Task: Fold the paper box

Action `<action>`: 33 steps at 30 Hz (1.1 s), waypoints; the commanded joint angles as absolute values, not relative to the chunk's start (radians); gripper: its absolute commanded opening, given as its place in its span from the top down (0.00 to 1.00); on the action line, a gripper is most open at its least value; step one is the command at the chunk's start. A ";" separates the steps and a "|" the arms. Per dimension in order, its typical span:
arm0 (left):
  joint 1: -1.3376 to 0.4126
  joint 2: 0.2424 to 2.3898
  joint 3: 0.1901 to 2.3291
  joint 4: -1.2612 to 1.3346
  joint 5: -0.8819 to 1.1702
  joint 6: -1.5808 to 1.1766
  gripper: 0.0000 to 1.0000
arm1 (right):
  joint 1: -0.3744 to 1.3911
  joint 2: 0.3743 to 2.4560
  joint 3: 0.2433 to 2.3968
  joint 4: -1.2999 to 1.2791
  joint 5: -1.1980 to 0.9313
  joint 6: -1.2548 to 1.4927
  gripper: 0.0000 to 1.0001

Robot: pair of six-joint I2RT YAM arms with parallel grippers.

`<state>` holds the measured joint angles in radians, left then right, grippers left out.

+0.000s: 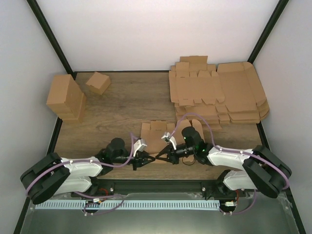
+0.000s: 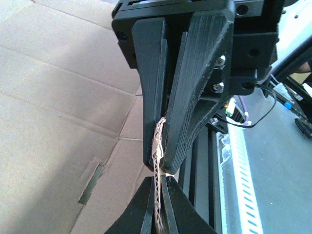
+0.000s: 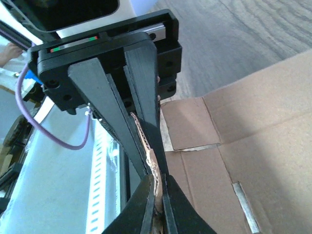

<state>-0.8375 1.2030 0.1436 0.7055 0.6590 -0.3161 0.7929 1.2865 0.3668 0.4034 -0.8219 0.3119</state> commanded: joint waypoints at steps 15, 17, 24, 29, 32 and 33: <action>-0.925 1.130 0.167 0.719 0.706 -0.302 0.96 | 0.775 1.209 0.486 0.295 -0.978 0.223 0.95; -0.930 1.128 0.166 0.718 0.702 -0.302 0.96 | 0.775 1.207 0.492 0.295 -0.961 0.230 0.93; -0.933 1.119 0.166 0.702 0.694 -0.295 0.96 | 0.773 1.188 0.504 0.236 -0.962 0.199 0.47; -0.934 1.114 0.170 0.696 0.693 -0.288 0.96 | 0.773 1.205 0.483 0.251 -0.990 0.206 0.42; -0.934 1.112 0.169 0.697 0.694 -0.288 0.96 | 0.776 1.233 0.479 0.250 -0.981 0.202 0.48; -0.934 1.113 0.171 0.698 0.694 -0.288 0.96 | 0.777 1.242 0.481 0.250 -0.983 0.201 0.52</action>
<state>-0.9287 1.1252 0.1497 0.6716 0.6811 -0.3119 0.7799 1.2121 0.4629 0.2615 -0.9730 0.2165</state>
